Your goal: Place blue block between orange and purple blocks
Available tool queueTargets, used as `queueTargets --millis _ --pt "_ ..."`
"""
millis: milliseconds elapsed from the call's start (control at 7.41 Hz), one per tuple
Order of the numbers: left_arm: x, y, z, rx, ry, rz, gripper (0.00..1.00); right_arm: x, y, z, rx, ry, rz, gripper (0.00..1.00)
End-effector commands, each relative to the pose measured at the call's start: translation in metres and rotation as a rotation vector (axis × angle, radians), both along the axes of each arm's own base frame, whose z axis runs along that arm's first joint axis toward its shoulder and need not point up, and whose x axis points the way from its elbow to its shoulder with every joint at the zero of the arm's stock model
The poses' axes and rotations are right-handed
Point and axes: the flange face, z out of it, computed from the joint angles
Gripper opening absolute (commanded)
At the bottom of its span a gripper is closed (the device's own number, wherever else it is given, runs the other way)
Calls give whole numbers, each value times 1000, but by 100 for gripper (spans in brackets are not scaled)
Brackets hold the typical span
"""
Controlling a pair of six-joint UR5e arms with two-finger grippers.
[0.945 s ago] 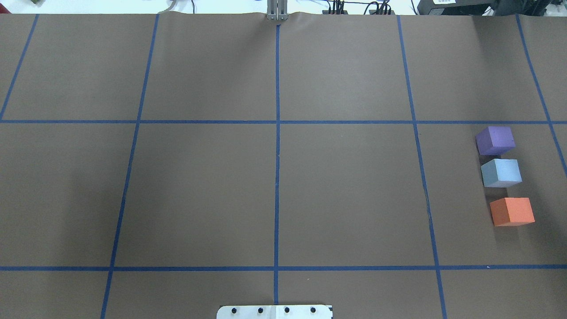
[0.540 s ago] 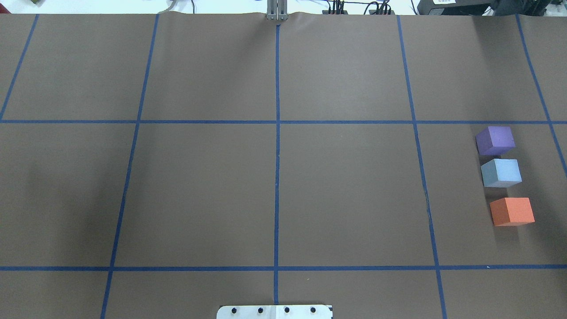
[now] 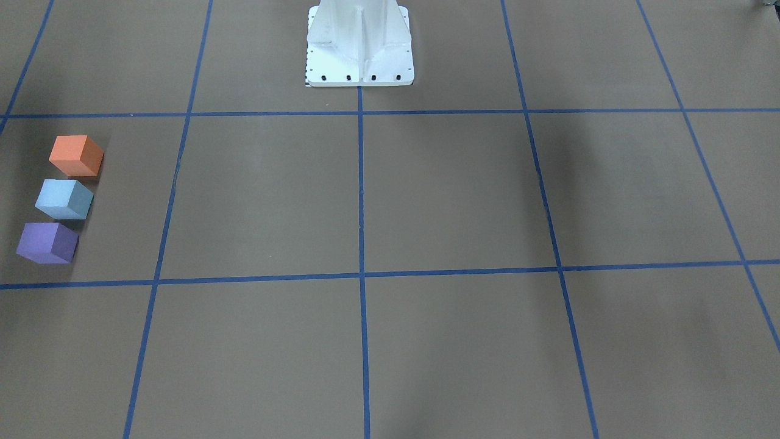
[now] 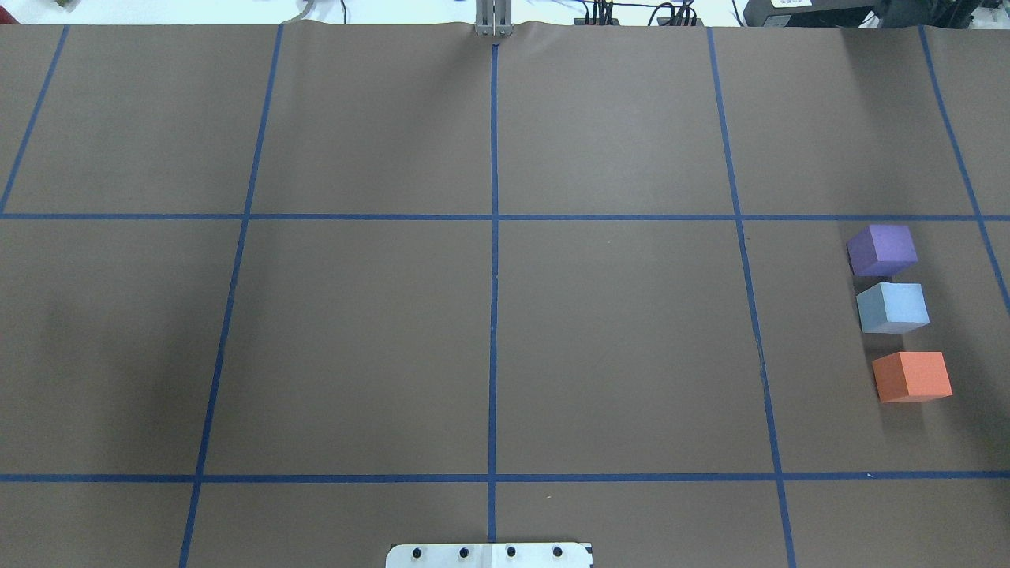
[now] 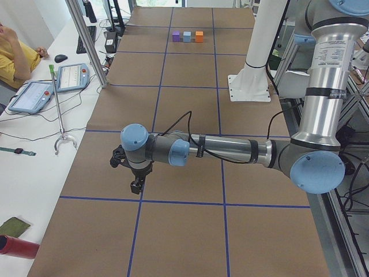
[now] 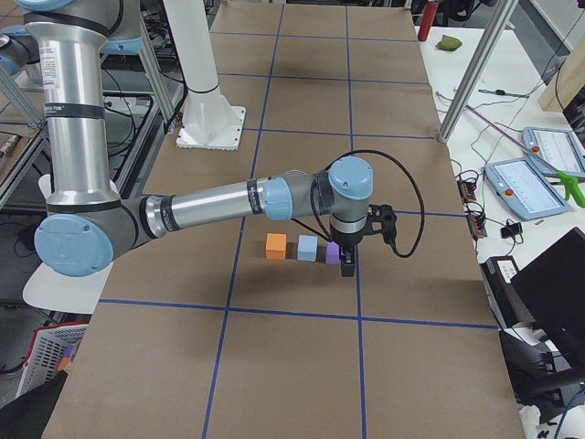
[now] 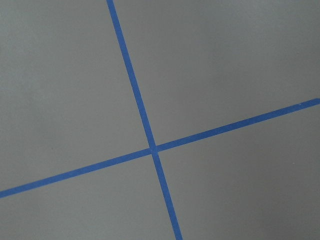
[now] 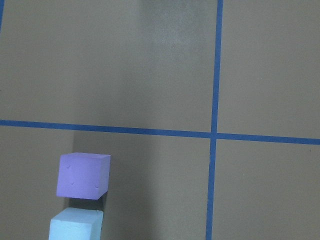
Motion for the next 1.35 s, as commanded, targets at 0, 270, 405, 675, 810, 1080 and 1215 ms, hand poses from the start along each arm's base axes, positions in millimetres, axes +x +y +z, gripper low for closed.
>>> queueTargets --millis 0,270,405,675,810,1080,1215 --pt "-1 36 13 -31 38 -3 100 -15 2 6 22 -1 -62 100" --pt "-1 39 23 -54 25 -6 100 -20 5 -2 29 -32 -69 100" --pt "-2 37 12 -38 31 -11 100 -24 7 -3 14 -101 -78 100" --pt "-3 39 -6 6 29 -10 100 -24 7 12 -26 -136 -72 100" --pt "-3 40 -29 49 38 -8 100 -24 8 8 -21 -138 -70 100" --pt "-3 55 -31 56 29 -6 100 -25 8 -9 12 -146 -73 100" --pt "-3 50 -31 50 28 -10 100 -25 7 -7 7 -145 -73 100"
